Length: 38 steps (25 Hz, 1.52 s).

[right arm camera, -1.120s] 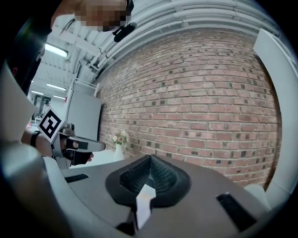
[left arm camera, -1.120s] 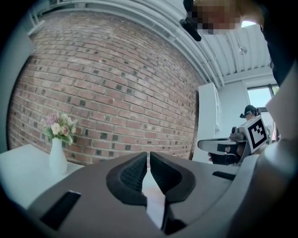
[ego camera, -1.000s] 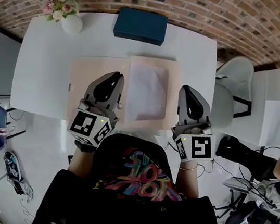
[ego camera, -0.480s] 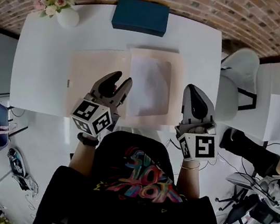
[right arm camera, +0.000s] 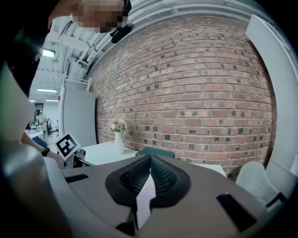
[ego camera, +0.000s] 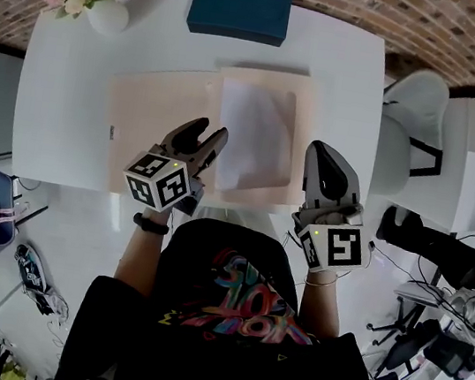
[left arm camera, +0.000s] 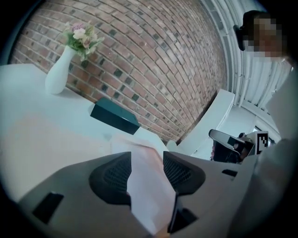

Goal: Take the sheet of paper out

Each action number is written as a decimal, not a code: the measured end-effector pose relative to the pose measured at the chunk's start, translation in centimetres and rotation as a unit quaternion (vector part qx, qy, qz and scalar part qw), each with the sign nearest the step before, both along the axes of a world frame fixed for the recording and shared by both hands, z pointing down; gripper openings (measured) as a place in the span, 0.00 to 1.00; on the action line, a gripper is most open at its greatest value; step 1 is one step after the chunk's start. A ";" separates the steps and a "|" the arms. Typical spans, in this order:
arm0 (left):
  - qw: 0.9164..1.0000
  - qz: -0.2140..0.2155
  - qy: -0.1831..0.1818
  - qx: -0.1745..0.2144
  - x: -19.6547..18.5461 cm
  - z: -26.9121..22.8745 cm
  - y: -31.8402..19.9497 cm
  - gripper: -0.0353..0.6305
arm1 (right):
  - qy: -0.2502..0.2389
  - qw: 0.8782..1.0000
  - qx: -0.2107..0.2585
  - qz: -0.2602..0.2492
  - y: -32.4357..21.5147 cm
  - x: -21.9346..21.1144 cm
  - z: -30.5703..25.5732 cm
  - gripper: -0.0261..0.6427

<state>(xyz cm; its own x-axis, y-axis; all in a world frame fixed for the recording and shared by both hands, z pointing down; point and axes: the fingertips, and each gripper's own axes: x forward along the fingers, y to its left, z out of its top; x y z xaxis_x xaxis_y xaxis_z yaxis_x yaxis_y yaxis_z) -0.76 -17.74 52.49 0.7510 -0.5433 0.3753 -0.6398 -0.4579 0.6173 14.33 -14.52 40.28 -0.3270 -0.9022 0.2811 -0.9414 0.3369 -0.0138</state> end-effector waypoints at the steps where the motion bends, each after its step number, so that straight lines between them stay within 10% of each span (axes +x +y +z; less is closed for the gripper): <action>1: 1.000 0.002 0.004 -0.012 0.2 0.7 0.1 0.37 | -0.008 1.000 0.002 0.002 -0.2 -0.3 0.0 0.07; 38: 0.961 0.041 0.094 -0.256 2.8 10.3 -1.8 0.45 | -0.040 0.999 -0.027 0.012 -0.7 -1.7 2.9 0.07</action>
